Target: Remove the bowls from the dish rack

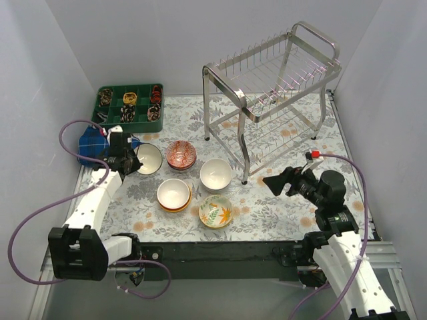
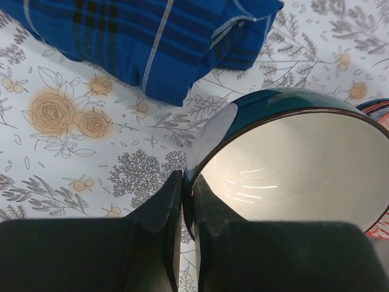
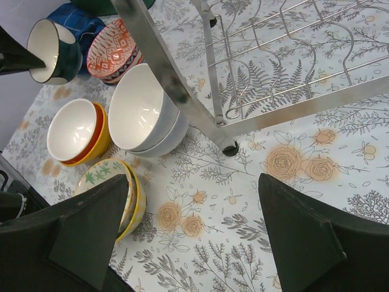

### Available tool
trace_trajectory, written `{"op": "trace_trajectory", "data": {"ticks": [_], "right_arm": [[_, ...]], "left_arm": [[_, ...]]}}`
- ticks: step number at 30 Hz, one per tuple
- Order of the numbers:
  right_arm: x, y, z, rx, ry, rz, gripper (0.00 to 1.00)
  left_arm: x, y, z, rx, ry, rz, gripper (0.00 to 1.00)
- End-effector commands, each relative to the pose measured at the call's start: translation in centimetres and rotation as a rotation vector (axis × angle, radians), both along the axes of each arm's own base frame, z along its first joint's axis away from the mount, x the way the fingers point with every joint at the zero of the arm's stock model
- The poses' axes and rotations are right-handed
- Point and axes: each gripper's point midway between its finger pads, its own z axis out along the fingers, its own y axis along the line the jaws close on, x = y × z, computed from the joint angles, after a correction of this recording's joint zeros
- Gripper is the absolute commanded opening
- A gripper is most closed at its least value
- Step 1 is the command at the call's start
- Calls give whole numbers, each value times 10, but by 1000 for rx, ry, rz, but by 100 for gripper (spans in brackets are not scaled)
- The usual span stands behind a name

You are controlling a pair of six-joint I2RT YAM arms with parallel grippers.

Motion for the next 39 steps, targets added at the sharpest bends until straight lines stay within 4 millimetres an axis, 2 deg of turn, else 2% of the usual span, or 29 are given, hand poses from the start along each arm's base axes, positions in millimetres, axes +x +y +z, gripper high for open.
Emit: {"op": "trace_trajectory", "data": {"ticks": [1, 6, 8, 12, 16, 19, 22, 23, 25, 26, 28, 30, 32, 33, 35, 36, 38, 39], "right_arm": [[1, 0, 18, -61, -96, 10, 96], [0, -3, 17, -89, -116, -1, 96], [0, -4, 20, -95, -128, 0, 96], [0, -4, 19, -105, -127, -2, 96], [1, -5, 20, -107, -126, -5, 96], [2, -5, 22, -107, -126, -6, 96], [4, -7, 26, -116, -126, -23, 96], [5, -8, 31, -118, -136, -28, 96], [8, -15, 35, -137, -139, -66, 96], [9, -17, 36, -143, -142, -80, 96], [13, -27, 46, -163, -158, -141, 96], [18, -40, 58, -184, -182, -219, 97], [19, -51, 63, -212, -193, -273, 98], [21, -61, 71, -224, -207, -327, 98], [21, -77, 76, -252, -221, -415, 99], [22, -89, 80, -264, -229, -478, 99], [19, -98, 84, -276, -254, -522, 99], [18, -103, 87, -284, -266, -543, 99]], "left_arm": [[6, -7, -13, -60, 13, -18, 0], [-7, -8, -48, -95, 88, -1, 1], [-8, -9, -54, -110, 94, 1, 2], [-6, -10, -61, -138, 106, 3, 7], [-8, -12, -65, -151, 123, -4, 20], [-9, -15, -63, -161, 122, -19, 24], [-9, -14, -44, -157, 67, -20, 37], [-8, -13, -31, -154, 21, -22, 46], [-9, -12, -18, -150, -13, -20, 57], [-7, -12, -2, -145, -60, -28, 63], [-9, -13, 12, -148, -94, -40, 72], [-9, -16, 40, -139, -171, -76, 85], [-14, -14, 58, -125, -211, -84, 92], [-19, -18, 82, -120, -285, -108, 98], [-26, -25, 102, -129, -350, -142, 98], [-29, -29, 119, -115, -388, -172, 98], [-42, -30, 140, -82, -440, -191, 98], [-47, -34, 160, -65, -487, -215, 98]]}}
